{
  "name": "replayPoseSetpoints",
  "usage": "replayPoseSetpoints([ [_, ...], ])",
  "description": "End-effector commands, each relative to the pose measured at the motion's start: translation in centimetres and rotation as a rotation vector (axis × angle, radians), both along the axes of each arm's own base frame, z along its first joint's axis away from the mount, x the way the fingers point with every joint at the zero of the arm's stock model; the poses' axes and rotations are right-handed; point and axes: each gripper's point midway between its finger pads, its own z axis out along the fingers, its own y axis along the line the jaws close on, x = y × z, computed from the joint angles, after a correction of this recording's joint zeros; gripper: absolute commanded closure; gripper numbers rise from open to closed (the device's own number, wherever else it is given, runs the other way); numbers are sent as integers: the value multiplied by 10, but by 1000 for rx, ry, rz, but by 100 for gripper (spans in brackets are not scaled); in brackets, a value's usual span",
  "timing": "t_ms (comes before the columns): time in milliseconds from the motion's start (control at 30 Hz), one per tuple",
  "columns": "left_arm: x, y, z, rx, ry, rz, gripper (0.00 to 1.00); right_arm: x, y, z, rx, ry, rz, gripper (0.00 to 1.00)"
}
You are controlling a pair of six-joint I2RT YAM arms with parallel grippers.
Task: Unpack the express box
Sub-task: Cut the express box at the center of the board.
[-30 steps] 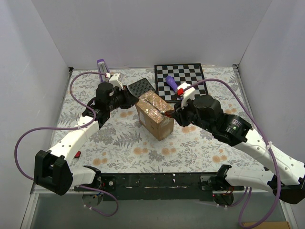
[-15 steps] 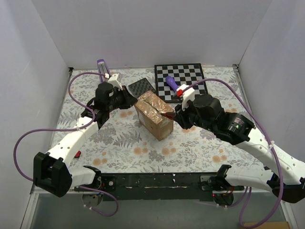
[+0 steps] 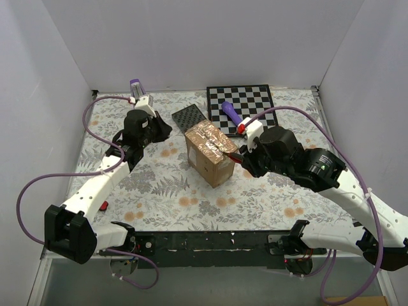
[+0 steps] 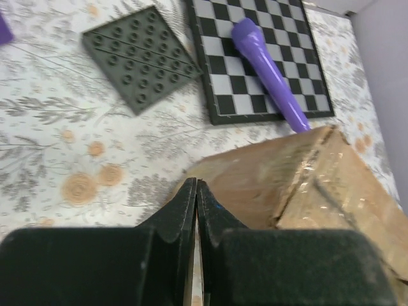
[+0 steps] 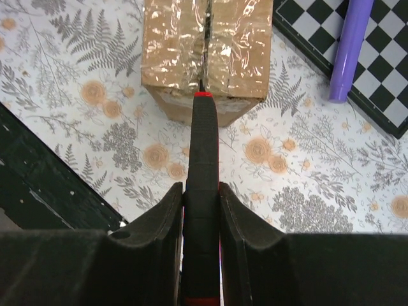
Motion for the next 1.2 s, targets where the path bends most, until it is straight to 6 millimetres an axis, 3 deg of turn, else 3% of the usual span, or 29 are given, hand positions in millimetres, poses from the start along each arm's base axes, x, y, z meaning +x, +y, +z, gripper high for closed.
replayPoseSetpoints([
  [0,11,25,17,46,-51,110,100,-12,-20,-8,-88,39,11,99],
  [367,14,23,20,31,-54,110,100,-11,-20,-5,-84,34,4,99],
  [433,15,21,24,15,-69,104,90,-9,-18,-3,-67,29,-5,99],
  [467,15,19,26,1,-72,104,77,-9,-19,1,-50,15,-14,99],
  [600,14,10,40,-58,-119,64,59,-3,-7,42,146,-87,-23,99],
  [700,13,7,45,-87,-148,55,53,0,1,70,275,-140,-29,99],
  [833,11,6,55,-104,-180,47,51,2,12,87,372,-168,-20,99],
  [967,-2,-1,85,-162,-313,-22,46,3,26,86,383,-140,12,99],
  [1067,-25,-14,120,-239,-415,-138,39,-2,38,79,334,-90,73,99],
  [1167,-47,-34,142,-308,-465,-294,35,-9,45,69,244,-13,145,99],
])
